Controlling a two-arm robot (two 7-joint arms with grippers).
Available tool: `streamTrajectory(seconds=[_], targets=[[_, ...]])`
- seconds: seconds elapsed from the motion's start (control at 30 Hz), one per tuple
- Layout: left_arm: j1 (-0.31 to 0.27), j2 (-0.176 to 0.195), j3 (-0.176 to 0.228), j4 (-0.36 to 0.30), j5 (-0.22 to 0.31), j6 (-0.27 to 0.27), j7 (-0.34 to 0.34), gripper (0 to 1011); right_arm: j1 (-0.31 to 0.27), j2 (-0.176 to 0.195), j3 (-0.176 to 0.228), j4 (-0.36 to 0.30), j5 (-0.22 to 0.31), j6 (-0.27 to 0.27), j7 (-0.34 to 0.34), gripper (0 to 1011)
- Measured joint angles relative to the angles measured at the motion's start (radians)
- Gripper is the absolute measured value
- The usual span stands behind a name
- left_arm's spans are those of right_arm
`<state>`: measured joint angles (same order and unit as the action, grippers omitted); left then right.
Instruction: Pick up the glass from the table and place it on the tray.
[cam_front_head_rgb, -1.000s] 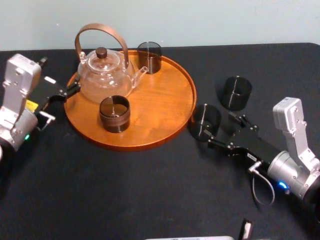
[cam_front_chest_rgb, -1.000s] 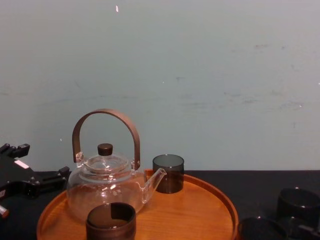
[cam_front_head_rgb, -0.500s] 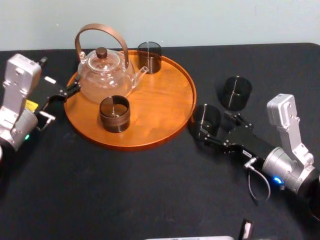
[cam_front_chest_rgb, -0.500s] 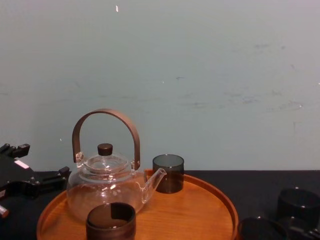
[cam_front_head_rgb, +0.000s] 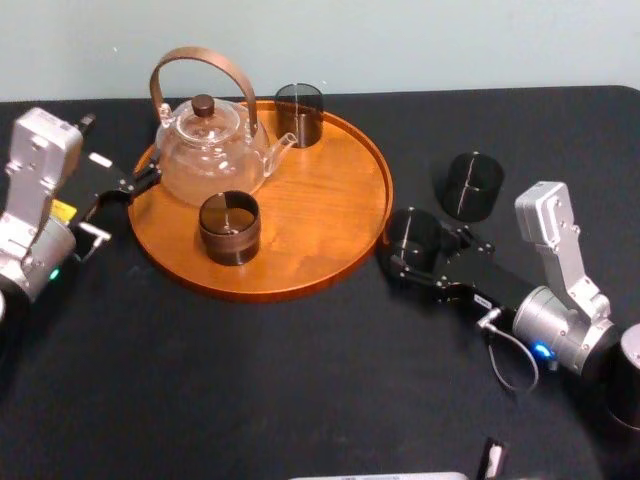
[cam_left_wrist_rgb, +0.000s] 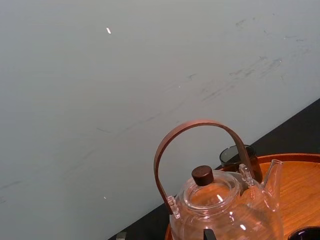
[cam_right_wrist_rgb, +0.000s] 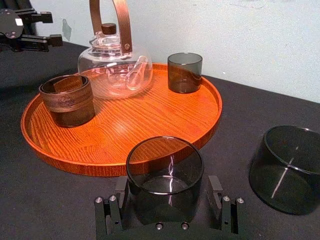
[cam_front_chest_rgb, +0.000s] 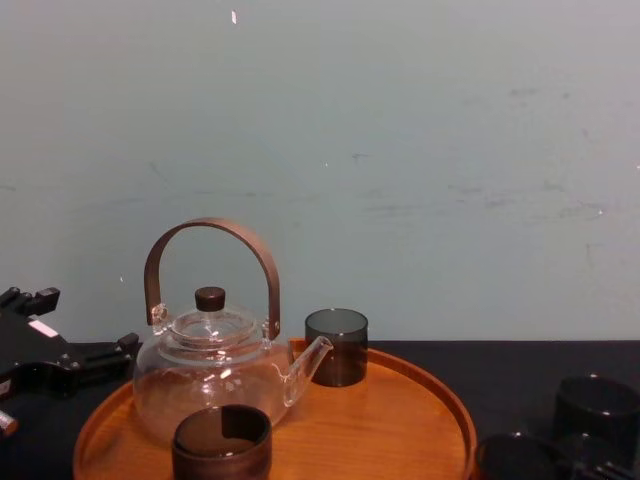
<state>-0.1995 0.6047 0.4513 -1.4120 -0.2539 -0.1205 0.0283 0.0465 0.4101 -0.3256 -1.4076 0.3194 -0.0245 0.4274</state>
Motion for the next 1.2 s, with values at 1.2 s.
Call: streamTrajectory(seconds=[1.2], targets=[[0.000, 0.000, 0.000, 0.000, 0.000, 0.000, 0.000, 1001, 0.099, -0.036, -0.032, 0.123, -0.006, -0.051, 0.047, 1002]])
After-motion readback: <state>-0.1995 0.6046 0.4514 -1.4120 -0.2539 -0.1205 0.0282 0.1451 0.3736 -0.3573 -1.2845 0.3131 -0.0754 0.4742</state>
